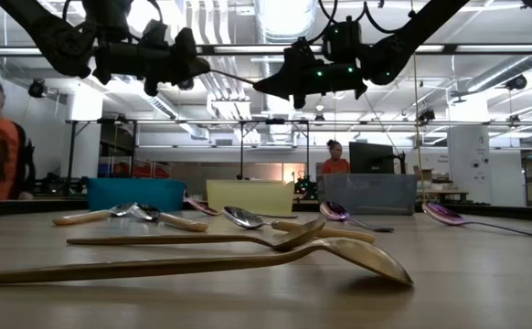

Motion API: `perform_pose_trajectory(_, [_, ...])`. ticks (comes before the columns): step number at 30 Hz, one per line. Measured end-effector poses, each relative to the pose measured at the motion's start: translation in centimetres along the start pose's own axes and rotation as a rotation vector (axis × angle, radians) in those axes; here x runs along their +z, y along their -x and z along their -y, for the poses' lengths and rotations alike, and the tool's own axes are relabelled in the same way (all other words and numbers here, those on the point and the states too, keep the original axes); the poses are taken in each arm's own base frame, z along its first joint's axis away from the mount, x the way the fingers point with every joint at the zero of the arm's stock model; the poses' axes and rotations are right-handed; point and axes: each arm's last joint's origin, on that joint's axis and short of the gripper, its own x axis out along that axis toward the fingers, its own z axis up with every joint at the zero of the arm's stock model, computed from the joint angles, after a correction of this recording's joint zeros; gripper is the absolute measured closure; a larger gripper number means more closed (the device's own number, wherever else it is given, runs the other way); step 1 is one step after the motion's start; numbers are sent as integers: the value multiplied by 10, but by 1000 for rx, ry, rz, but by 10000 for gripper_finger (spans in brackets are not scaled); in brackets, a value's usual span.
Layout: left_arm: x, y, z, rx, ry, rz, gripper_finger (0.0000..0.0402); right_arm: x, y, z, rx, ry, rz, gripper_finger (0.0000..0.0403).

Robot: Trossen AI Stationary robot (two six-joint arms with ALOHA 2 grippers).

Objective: Sort silverware by color (type)
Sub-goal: Put the gold spoon into the yellow bin

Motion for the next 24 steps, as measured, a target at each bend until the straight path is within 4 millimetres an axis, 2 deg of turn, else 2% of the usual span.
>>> perform_pose_trajectory(13, [-9, 0, -1, 2, -6, -87, 317, -7, 3, 7, -18, -121, -65, 393])
perform_pose_trajectory(21, [-20, 2, -2, 15, -19, -201, 253, -13, 9, 16, -58, -205, -132, 392])
perform_pose_trajectory(24, [-25, 3, -4, 8, -41, -265, 229, -11, 11, 25, -138, -253, -184, 392])
